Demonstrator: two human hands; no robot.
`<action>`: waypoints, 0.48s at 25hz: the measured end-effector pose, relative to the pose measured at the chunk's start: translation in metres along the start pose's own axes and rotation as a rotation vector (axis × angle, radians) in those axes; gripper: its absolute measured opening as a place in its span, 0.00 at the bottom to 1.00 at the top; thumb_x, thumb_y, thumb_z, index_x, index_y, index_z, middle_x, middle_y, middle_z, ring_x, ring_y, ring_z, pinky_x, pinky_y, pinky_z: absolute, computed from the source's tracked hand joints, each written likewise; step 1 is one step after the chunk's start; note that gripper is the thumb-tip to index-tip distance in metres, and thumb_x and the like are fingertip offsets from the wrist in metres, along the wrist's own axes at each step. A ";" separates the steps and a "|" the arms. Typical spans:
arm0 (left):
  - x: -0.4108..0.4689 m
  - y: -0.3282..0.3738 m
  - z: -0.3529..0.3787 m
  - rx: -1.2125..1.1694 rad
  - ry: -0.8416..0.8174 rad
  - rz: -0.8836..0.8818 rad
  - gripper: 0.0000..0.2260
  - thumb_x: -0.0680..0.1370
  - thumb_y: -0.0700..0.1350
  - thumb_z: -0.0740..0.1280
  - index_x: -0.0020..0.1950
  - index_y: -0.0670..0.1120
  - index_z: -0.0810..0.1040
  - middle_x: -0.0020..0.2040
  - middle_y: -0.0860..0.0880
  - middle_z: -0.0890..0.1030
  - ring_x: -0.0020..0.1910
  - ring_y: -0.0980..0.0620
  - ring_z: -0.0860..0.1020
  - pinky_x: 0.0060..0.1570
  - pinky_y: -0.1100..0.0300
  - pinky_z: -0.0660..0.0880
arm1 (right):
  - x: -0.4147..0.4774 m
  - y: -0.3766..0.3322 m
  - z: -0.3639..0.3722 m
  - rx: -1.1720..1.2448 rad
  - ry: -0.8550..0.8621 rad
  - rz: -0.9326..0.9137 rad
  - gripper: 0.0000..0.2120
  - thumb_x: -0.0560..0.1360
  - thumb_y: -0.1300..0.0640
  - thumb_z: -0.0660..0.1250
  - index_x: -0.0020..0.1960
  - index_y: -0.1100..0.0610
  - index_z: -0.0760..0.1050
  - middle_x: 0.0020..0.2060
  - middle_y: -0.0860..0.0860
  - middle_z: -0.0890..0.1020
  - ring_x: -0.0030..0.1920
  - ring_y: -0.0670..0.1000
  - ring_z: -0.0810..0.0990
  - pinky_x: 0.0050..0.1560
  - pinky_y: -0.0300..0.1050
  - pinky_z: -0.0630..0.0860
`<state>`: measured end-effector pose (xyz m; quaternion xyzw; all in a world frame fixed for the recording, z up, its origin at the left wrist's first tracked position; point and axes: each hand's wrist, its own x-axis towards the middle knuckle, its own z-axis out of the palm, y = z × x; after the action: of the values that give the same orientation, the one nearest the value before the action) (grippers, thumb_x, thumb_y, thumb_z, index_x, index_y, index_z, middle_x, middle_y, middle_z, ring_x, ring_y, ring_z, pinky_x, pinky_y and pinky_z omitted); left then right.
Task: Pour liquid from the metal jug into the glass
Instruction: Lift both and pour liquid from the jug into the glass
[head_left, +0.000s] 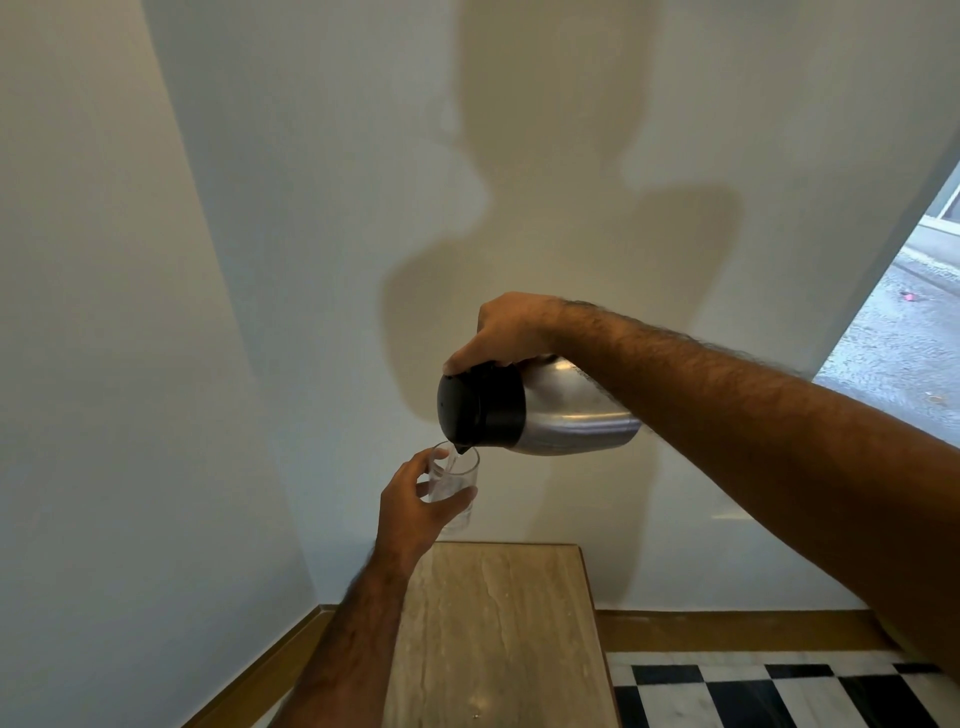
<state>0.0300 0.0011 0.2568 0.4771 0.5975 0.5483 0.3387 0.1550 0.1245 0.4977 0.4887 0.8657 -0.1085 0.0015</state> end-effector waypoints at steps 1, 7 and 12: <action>0.000 0.000 0.000 -0.005 -0.002 -0.001 0.29 0.65 0.61 0.75 0.64 0.57 0.74 0.65 0.53 0.78 0.58 0.50 0.78 0.46 0.70 0.74 | 0.000 0.000 0.000 0.001 0.000 -0.002 0.27 0.62 0.26 0.71 0.35 0.51 0.78 0.31 0.46 0.82 0.34 0.48 0.81 0.32 0.42 0.70; -0.002 0.002 0.000 -0.001 -0.004 -0.012 0.28 0.66 0.59 0.76 0.64 0.58 0.72 0.64 0.55 0.77 0.58 0.51 0.77 0.46 0.72 0.73 | 0.002 -0.002 0.000 0.024 -0.015 0.003 0.27 0.59 0.26 0.71 0.37 0.51 0.79 0.32 0.46 0.83 0.35 0.48 0.82 0.33 0.43 0.72; -0.002 0.003 -0.001 -0.005 0.006 -0.003 0.27 0.65 0.60 0.75 0.61 0.58 0.74 0.63 0.54 0.78 0.57 0.50 0.78 0.40 0.77 0.73 | 0.004 -0.003 -0.001 0.012 -0.004 0.003 0.28 0.57 0.25 0.70 0.35 0.51 0.79 0.31 0.46 0.83 0.34 0.48 0.82 0.33 0.43 0.73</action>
<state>0.0307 -0.0015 0.2593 0.4738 0.5978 0.5508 0.3388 0.1505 0.1261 0.4990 0.4896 0.8644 -0.1146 0.0003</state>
